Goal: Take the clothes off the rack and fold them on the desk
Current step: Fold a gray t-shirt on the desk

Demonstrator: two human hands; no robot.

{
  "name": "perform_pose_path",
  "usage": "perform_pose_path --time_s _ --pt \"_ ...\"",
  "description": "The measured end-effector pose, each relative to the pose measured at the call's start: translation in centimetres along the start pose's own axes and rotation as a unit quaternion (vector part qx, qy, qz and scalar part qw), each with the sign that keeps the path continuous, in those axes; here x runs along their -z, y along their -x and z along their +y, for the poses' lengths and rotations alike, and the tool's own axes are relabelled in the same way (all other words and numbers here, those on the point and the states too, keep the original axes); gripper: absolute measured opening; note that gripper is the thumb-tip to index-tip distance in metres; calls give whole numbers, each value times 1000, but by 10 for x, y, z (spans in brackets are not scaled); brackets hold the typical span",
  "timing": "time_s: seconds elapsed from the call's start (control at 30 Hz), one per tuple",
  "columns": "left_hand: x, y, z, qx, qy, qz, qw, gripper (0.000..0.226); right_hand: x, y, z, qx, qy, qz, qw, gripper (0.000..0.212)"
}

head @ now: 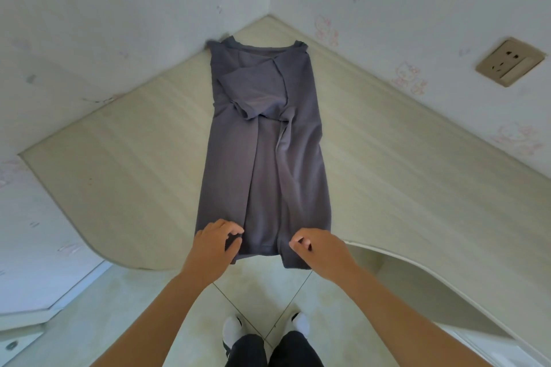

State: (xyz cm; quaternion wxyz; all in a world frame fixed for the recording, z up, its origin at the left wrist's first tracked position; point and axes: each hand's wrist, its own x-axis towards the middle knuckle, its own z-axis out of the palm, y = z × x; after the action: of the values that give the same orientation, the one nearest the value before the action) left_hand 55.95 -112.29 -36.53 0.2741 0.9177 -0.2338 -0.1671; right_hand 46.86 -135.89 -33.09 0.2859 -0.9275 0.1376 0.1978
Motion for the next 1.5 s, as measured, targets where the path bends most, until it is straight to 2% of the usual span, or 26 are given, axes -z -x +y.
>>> perform_pose_path --time_s 0.17,0.3,0.4,0.57,0.77,0.83,0.93,1.03,1.1,1.27,1.33,1.4,1.43,1.5 --pt "9 -40 13 19 112 -22 993 14 4 -9 1 -11 -20 35 999 14" --pt "19 -85 28 72 156 -33 985 22 15 -22 -1 -3 -57 49 997 22" --pt "28 -117 36 136 185 -17 973 27 23 -30 -3 1 -76 45 996 25" --pt "49 -178 32 208 255 65 942 34 35 -56 -13 15 -123 70 990 26" --pt "74 -271 -1 247 283 37 926 53 43 -110 -41 -26 -179 102 978 26" --pt "70 -308 -24 269 312 34 911 43 43 -131 -51 -51 -189 124 973 28" --pt "88 -331 -8 311 417 47 853 51 40 -159 -61 -107 -190 155 964 28" --pt "87 -359 -6 337 474 3 814 47 39 -181 -67 -182 -175 168 953 28" --pt "86 -372 -5 329 465 -4 822 49 38 -191 -69 -212 -154 174 949 31" --pt "110 -395 5 216 469 -2 856 16 45 -199 -73 -227 -57 181 955 18" --pt "128 -407 3 163 448 63 877 9 49 -194 -82 -190 -72 207 957 20" --pt "142 -419 -5 114 382 141 906 8 49 -189 -92 -142 -82 234 958 16" --pt "145 -423 -11 112 331 166 922 11 48 -188 -95 -124 -71 207 968 10" --pt "142 -428 -29 168 236 153 945 29 41 -187 -97 -109 -48 101 988 21"
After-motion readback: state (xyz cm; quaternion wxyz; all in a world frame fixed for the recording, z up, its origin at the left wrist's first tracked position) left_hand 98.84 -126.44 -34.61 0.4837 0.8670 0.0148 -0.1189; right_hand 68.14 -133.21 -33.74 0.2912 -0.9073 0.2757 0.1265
